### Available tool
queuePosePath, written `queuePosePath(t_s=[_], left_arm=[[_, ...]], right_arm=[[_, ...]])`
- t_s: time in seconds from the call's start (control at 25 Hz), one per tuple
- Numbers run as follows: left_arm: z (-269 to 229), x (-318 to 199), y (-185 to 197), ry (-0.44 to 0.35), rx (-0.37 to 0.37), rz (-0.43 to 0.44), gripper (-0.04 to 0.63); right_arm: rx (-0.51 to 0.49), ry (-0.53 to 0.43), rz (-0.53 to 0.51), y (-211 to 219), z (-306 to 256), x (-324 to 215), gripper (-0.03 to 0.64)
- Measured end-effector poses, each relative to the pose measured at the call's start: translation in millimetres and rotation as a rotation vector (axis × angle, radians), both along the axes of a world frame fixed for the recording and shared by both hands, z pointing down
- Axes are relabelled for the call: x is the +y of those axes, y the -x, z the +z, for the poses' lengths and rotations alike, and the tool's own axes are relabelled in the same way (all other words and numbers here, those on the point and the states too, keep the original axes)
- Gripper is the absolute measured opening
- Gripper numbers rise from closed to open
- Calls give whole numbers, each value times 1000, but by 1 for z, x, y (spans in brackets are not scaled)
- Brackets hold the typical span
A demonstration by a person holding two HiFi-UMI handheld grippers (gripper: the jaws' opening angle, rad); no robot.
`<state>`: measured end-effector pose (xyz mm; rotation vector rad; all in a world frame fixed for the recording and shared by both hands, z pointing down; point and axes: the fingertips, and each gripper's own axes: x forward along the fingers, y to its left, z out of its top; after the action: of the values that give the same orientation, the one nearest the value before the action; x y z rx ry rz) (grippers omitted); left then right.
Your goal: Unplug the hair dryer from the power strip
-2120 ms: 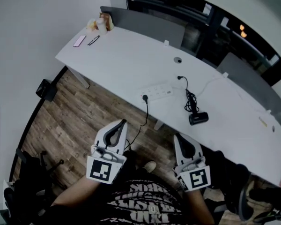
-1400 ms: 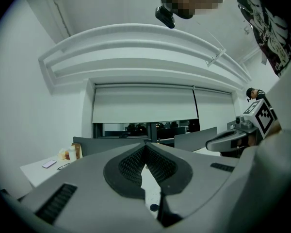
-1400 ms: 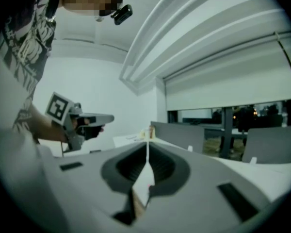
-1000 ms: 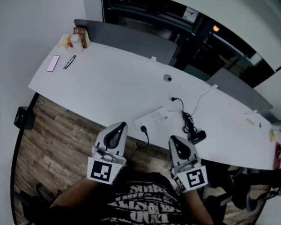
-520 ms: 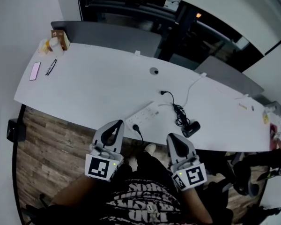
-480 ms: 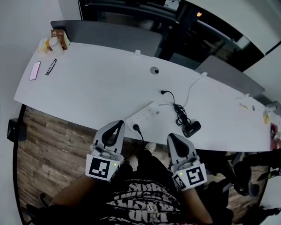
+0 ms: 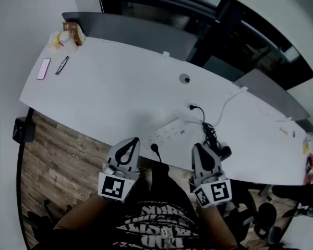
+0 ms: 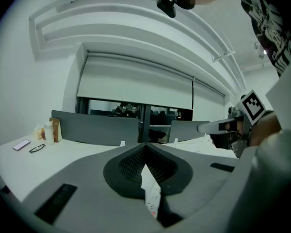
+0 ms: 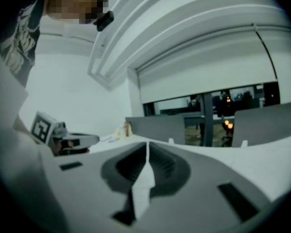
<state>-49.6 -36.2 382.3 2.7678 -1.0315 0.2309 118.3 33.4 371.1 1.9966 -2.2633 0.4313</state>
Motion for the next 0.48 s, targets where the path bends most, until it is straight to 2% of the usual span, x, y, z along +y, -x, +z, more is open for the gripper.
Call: queuePosePath(t_s=[0.2,0.4,0.48], left_arm=[[73,-4,-28,74,-116,15,28],[156,-8,-56,226,-202,32,28],[180,-11,-61,272,-225,17,28]], right_arm=[[-118,39,-52,-23,53,-46,37],[-268,110,-28,-53,117,-94,42],[-338,156,7,-65,143,-110,137]])
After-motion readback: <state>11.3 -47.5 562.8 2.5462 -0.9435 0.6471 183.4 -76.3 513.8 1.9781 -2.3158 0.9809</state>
